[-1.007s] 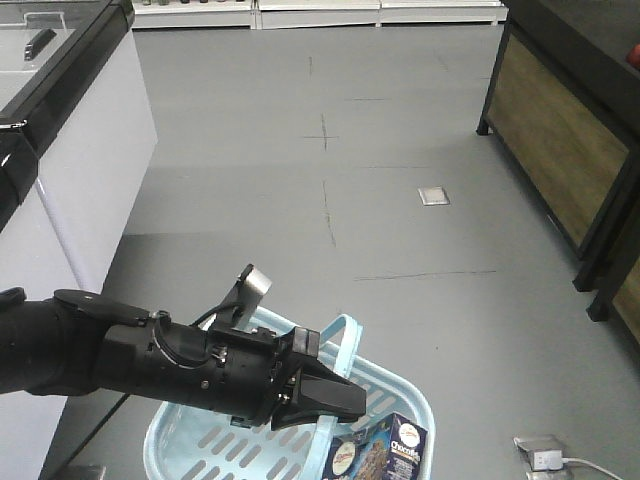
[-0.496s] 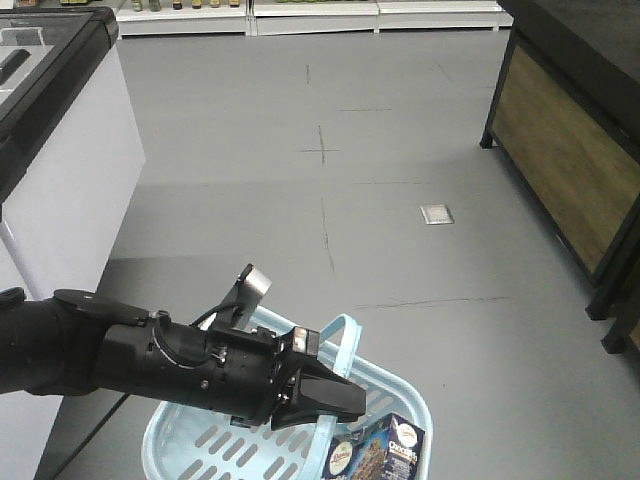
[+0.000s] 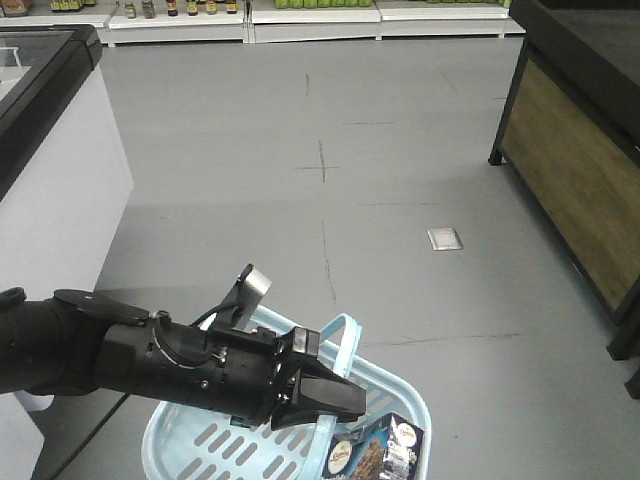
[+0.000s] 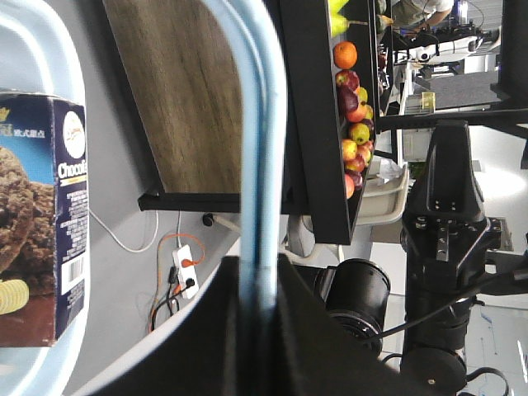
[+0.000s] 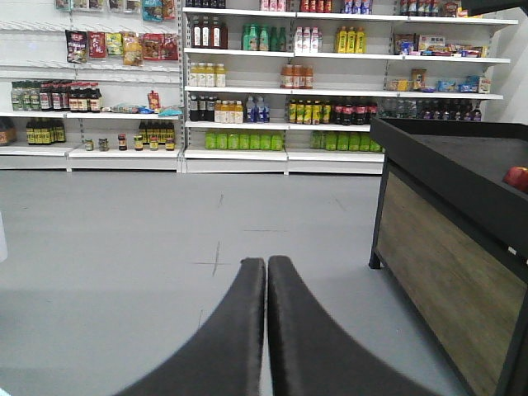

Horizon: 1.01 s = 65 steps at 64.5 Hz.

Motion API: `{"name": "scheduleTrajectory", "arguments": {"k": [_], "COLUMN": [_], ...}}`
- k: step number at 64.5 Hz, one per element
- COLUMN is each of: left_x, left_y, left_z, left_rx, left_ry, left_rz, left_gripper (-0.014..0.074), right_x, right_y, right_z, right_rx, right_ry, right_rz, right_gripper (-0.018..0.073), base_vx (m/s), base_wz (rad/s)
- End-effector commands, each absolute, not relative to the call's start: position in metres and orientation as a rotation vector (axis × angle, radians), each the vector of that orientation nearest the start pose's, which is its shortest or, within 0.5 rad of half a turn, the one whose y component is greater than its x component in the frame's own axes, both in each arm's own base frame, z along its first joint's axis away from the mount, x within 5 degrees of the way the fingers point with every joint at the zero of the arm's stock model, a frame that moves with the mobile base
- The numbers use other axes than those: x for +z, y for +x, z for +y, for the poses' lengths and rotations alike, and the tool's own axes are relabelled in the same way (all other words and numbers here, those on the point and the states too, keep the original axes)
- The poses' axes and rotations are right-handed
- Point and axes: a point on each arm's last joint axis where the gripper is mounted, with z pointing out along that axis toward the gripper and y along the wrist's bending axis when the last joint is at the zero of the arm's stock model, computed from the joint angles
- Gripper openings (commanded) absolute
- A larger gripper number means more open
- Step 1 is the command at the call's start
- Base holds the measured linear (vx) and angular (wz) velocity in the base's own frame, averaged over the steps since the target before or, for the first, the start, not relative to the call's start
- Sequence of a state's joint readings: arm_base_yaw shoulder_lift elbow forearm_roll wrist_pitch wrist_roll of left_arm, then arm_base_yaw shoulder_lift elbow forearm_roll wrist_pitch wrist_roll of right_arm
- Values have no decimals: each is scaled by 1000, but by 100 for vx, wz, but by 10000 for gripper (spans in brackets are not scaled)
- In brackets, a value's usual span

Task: Left arm holds basket, right arm returns cookies
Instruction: 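Drive forward toward the drink shelves holding the basket in the left gripper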

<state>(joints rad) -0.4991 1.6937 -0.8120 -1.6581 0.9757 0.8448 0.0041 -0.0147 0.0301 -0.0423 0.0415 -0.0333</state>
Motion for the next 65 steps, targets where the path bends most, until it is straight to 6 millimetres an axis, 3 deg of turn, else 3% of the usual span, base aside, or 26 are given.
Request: {"name": "scheduleTrajectory", "arguments": {"k": [1,65], "left_x": [233,233], "left_y": [230,230], "left_z": [-215,-215], "left_rx": [-1896,-1896], "left_ry": [177,177], "left_rz": [2385,2385], "left_gripper": [-6,-6], "right_x": [207,207], "right_y": [55,55], "right_z": [0,0], "right_rx": [-62,-62], "right_ry": [-64,-64], "right_rz": [1459,1459], "right_gripper": [-8,-8], "base_vx": [34,37], "base_wz": [1,4]}}
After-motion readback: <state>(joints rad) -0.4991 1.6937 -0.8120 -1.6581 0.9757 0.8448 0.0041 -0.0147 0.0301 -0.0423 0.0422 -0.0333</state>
